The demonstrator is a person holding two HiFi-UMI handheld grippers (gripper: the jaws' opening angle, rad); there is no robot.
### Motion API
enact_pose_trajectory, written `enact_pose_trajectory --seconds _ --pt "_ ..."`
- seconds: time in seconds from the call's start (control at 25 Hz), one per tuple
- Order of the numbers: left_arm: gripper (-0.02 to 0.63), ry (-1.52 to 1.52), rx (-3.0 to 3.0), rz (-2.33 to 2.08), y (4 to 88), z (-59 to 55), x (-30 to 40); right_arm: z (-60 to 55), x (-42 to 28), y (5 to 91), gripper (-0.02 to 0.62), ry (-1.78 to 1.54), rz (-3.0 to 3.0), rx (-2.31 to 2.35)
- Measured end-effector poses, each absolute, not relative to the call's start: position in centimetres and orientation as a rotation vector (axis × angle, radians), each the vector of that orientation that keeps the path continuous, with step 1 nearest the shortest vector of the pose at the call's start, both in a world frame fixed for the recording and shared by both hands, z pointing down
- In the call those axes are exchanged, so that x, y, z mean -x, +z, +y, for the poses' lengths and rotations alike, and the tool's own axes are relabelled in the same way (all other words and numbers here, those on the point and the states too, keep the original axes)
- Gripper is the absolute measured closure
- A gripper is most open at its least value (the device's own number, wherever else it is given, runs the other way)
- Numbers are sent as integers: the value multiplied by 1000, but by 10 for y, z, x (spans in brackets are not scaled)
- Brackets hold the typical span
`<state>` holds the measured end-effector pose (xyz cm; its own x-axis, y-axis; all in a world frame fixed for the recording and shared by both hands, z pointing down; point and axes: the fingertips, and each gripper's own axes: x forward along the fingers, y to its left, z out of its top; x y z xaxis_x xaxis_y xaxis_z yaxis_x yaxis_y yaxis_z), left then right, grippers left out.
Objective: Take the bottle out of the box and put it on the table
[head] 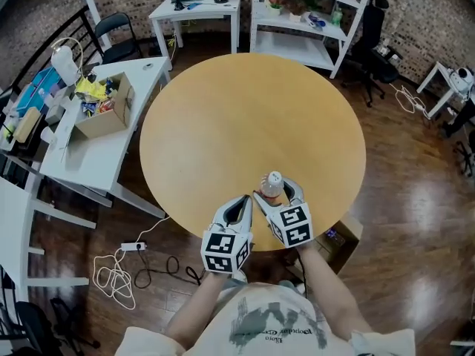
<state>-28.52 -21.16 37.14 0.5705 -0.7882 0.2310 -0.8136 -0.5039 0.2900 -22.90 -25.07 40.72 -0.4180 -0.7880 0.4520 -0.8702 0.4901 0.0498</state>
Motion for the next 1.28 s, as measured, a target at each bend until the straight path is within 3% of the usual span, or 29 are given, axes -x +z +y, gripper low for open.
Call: enact_pose_trajectory --seconds 0.56,0.96,1.12,1.28 --pt "606 138 -2514 -1191 372 -174 260 -216 207 394 276 251 -2294 -1533" --pt "606 79 -2576 -1128 358 -152 241 -157 203 361 445 224 -2336 -1614" --pt "606 54 -2610 -1099 348 -141 229 -131 197 343 571 224 -2373 -1659" --pt "606 48 -2634 -1068 347 -129 219 -110 191 337 595 224 -2383 -1688"
